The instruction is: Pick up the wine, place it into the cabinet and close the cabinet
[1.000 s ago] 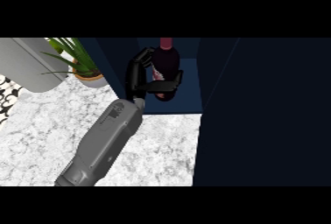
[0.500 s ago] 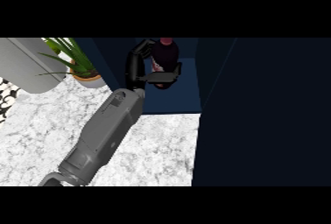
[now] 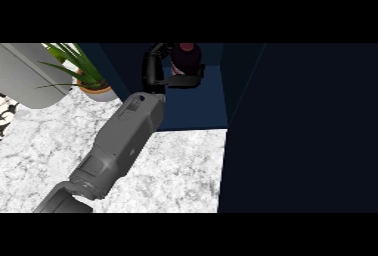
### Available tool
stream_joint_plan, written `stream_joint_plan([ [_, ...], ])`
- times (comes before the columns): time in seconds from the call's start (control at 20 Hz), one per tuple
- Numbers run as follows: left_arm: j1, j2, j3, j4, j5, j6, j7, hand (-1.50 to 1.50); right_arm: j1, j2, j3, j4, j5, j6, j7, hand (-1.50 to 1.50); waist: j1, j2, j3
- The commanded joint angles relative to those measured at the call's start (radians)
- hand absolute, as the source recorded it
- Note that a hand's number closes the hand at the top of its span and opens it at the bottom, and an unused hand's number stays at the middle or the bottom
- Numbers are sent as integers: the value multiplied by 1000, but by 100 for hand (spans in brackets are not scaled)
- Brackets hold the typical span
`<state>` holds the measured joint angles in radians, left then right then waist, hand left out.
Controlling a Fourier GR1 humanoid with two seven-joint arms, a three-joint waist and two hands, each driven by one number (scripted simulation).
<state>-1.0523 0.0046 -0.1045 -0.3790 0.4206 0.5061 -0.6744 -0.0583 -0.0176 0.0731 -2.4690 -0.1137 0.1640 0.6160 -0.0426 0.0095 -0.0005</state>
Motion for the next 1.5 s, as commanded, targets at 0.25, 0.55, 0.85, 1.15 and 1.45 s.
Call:
stream_joint_plan([
  [0.25, -43, -4, 129, 117, 84, -73, -19, 150, 15, 4, 12, -77, -59, -5, 34, -150, -6, 5, 0],
  [0.55, -81, 37, 161, 167, 103, -145, -6, 150, 78, 12, -3, -36, -66, 32, -49, -150, -14, 9, 1],
  [0.85, -75, -5, 158, 213, 102, -109, -76, 150, -14, 1, 14, -41, -62, 5, 18, -150, -28, 13, 0],
  [1.15, -67, 46, 164, 251, 70, -116, -93, -150, -37, 16, 31, -7, -16, -6, 1, -150, -17, 16, -1],
  [1.45, -82, 23, 147, 276, 38, -74, -65, -150, -6, -5, -46, -22, -73, 2, -2, -150, -13, 10, 0],
])
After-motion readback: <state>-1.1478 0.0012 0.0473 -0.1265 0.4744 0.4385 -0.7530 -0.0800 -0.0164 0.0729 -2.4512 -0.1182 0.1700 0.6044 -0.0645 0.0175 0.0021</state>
